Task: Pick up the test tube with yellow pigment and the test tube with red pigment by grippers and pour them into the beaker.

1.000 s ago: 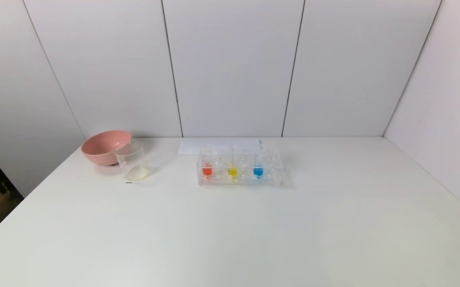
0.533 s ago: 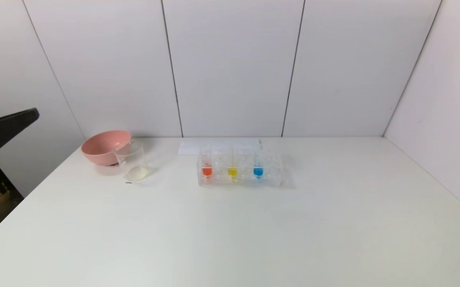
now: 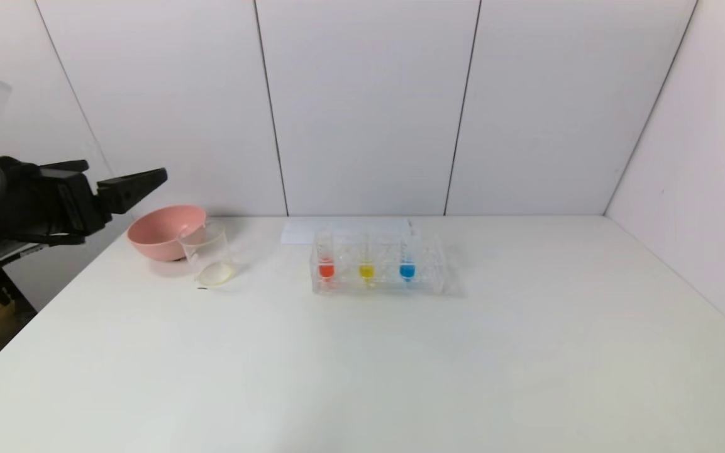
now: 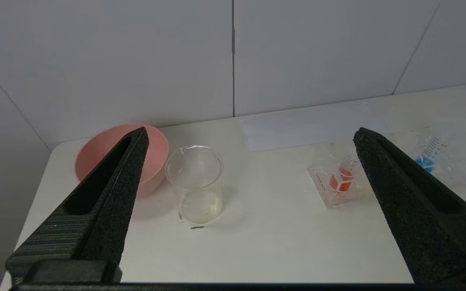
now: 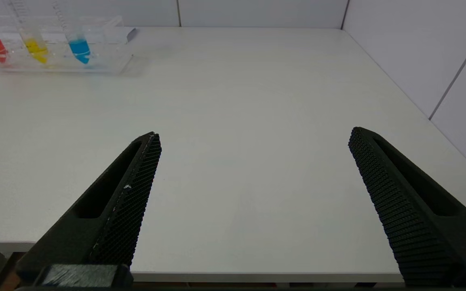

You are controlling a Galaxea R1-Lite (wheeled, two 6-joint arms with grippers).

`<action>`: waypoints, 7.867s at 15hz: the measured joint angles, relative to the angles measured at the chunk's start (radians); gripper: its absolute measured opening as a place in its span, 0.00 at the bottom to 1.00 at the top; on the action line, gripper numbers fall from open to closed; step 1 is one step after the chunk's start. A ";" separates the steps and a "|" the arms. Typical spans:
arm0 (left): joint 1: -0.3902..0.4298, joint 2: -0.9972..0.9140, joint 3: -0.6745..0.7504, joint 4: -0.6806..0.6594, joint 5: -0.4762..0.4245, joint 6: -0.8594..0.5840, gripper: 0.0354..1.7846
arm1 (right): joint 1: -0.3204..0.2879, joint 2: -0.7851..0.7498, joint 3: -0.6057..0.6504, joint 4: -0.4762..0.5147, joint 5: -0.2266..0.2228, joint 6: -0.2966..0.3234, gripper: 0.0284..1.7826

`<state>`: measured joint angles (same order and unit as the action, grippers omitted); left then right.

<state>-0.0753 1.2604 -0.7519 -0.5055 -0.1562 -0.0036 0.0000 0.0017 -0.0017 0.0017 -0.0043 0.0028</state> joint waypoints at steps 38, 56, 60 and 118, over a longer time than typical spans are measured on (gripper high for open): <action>-0.360 0.905 0.017 -0.943 0.081 -0.055 0.99 | 0.000 0.000 0.000 0.000 0.000 0.000 0.95; -0.363 0.991 -0.099 -0.894 0.125 -0.040 0.99 | 0.000 0.000 0.000 0.000 0.000 0.000 0.95; -0.371 0.996 -0.122 -0.868 0.118 -0.044 0.93 | 0.000 0.000 0.000 0.000 0.000 0.000 0.95; 0.145 0.404 -0.217 -0.343 -0.129 -0.053 0.24 | 0.000 0.000 0.000 0.000 0.000 0.000 0.95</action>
<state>0.0700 1.6645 -0.9689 -0.8489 -0.2851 -0.0562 0.0000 0.0017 -0.0017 0.0017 -0.0043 0.0028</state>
